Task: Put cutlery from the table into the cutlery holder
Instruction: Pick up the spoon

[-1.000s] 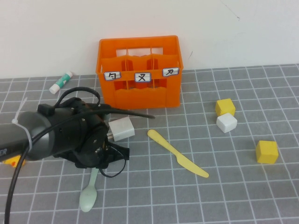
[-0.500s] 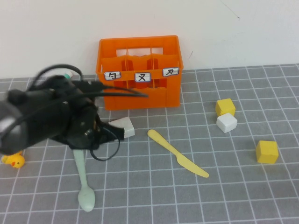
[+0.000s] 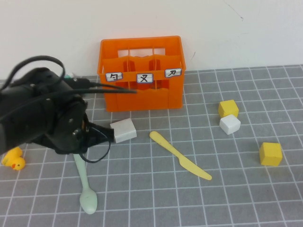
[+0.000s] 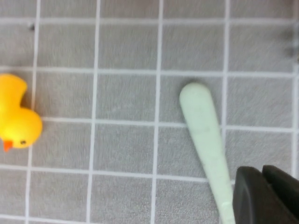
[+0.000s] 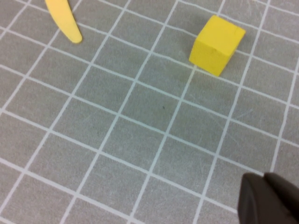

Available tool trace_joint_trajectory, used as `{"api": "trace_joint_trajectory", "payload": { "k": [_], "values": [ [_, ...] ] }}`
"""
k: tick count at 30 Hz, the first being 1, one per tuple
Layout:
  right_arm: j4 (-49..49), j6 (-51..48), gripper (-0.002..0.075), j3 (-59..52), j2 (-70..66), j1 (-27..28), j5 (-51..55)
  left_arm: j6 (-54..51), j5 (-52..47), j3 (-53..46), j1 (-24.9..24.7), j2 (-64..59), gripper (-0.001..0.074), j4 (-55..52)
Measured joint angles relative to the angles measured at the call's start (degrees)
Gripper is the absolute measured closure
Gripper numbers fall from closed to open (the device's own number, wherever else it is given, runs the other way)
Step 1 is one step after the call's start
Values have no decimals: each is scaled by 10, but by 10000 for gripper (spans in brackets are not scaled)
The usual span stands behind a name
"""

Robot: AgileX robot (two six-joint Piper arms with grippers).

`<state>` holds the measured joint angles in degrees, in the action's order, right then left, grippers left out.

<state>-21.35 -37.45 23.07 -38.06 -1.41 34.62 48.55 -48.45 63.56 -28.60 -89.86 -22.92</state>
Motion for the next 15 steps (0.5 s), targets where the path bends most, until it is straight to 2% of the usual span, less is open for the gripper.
{"api": "trace_joint_trajectory", "payload": {
  "k": [5, 9, 12, 15],
  "values": [
    [-1, 0, 729, 0, 0, 0, 0, 7, 5, 0, 0, -34, 665, 5],
    [-2, 0, 729, 0, 0, 0, 3, 23, 24, 0, 4, -56, 565, 10],
    [-3, -1, 729, 0, 0, 0, 8, 41, 34, 0, 24, -69, 507, 20],
    [-6, -1, 729, 0, 0, 0, 11, 44, 47, 0, 59, -76, 486, 52]
  ]
}}
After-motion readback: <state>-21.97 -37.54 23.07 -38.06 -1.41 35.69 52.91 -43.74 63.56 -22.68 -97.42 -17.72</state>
